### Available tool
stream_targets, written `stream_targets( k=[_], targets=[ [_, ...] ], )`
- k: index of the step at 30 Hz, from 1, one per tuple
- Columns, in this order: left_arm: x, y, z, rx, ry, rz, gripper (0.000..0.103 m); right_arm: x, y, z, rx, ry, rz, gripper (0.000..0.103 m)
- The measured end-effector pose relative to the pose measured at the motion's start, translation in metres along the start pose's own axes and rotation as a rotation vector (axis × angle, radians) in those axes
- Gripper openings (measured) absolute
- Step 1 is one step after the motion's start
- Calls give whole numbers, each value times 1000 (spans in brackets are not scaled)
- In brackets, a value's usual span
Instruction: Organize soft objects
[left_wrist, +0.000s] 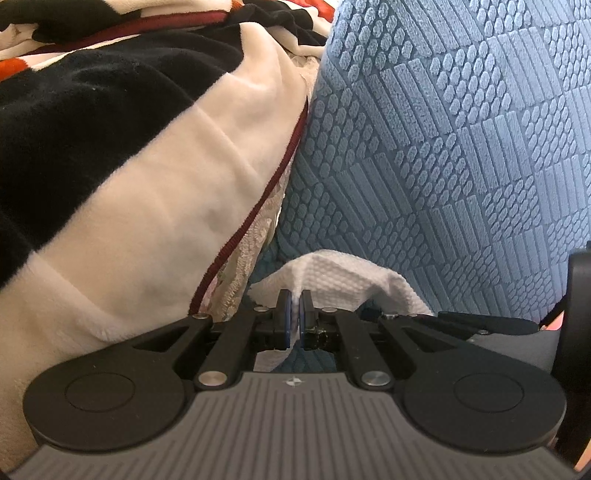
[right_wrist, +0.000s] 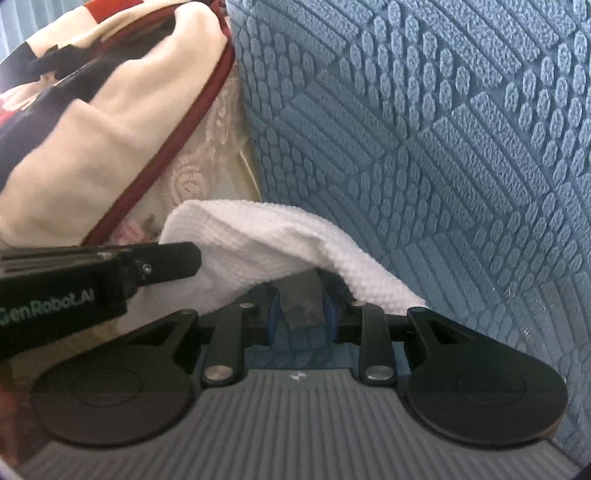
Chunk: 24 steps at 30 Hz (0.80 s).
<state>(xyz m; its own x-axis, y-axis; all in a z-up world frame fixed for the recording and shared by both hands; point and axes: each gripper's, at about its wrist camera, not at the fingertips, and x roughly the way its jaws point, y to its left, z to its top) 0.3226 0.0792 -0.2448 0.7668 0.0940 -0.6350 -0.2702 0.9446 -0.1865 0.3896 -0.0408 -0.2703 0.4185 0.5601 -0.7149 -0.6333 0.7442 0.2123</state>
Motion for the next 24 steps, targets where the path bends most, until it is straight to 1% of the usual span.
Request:
stream_targets(
  k=[1,2,3,5,10,15,24],
  targets=[
    [0,0,0,1,1,0,5,1,0,1,7,2,-1,28],
    [1,0,0,3,3,0,5,4,1,2,14,9,-5,20],
    [1,0,0,5,4,-1,5,6,2,4,8,19,-7,16],
    [2,-1,0,9,8,-4,5,2,6,6,-26,21,-30,14],
    [0,-5,-6,15,14,-13,5,-14,9,9,-42,28,-48,13],
    [-8,-10,-15,28,22,-27,5,-26,8,-5,-43,54,-69,13],
    [-21,-8,-23,-3,30,-65,5,-64,9,-25,-27,75,-85,13]
  ],
)
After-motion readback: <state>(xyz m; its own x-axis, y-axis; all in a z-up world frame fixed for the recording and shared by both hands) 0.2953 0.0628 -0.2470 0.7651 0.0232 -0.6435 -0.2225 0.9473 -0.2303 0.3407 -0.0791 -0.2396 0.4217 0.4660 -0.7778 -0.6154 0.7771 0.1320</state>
